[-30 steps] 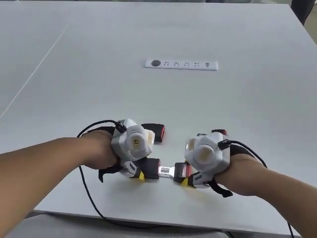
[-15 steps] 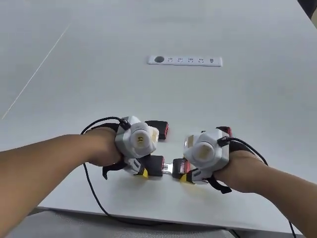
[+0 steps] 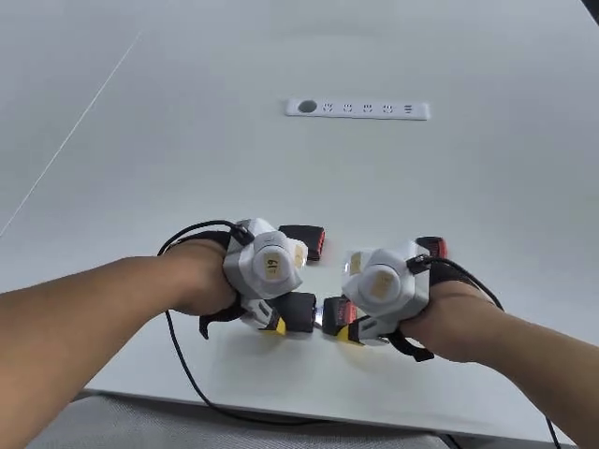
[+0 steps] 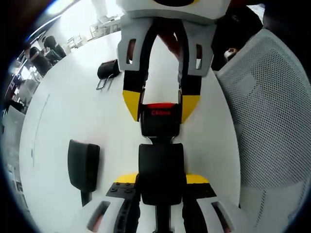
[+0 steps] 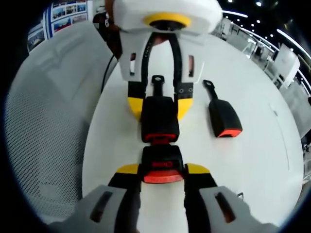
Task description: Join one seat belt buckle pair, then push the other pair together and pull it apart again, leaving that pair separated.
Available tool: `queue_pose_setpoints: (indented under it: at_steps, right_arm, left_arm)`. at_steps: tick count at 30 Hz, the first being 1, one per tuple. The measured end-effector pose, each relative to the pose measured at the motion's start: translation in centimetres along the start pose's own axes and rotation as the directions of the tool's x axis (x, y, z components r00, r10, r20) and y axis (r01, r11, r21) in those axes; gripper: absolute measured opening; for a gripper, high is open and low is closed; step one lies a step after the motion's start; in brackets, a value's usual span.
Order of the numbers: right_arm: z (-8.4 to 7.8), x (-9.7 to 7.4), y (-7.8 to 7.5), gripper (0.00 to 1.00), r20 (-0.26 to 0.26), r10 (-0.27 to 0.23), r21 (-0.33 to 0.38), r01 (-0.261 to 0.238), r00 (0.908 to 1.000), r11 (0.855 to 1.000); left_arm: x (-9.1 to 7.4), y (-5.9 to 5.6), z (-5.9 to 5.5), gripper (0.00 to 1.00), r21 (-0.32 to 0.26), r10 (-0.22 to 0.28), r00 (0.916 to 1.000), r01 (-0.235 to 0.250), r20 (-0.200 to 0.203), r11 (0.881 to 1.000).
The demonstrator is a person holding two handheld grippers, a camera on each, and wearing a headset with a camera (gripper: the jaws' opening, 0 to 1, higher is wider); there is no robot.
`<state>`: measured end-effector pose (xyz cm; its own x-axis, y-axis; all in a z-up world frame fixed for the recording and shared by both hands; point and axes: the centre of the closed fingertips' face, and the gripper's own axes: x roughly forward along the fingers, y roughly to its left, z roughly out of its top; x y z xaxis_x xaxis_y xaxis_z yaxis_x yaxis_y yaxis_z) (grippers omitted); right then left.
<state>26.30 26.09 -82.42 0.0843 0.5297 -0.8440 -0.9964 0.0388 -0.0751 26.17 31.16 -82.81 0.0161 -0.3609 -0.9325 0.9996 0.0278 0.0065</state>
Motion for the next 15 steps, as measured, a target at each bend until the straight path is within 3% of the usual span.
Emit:
queue_pose_setpoints:
  at_steps: [5, 6, 7, 15]
  right_arm:
    - [0.19, 0.04, -0.03, 0.32, 0.006, 0.002, 0.007, -0.002, 1.0, 1.0]
    - [-0.26, -0.12, -0.62, 0.32, -0.04, -0.031, -0.005, 0.03, 0.9987, 1.0]
    - [0.48, 0.21, -0.17, 0.32, 0.001, -0.004, -0.024, 0.004, 1.0, 1.0]
    - [-0.09, 0.02, 0.25, 0.32, -0.002, 0.007, -0.012, -0.007, 1.0, 1.0]
  left_arm:
    - [0.01, -0.01, 0.0, 0.33, 0.005, 0.0, 1.0, 0.0, -0.002, 1.0]
    - [0.02, -0.02, -0.06, 0.33, 0.006, -0.002, 1.0, 0.002, -0.006, 1.0]
    - [0.08, -0.01, -0.08, 0.33, 0.004, -0.005, 1.0, 0.005, -0.003, 1.0]
    - [0.14, 0.05, -0.02, 0.33, 0.002, -0.003, 1.0, 0.003, 0.001, 1.0]
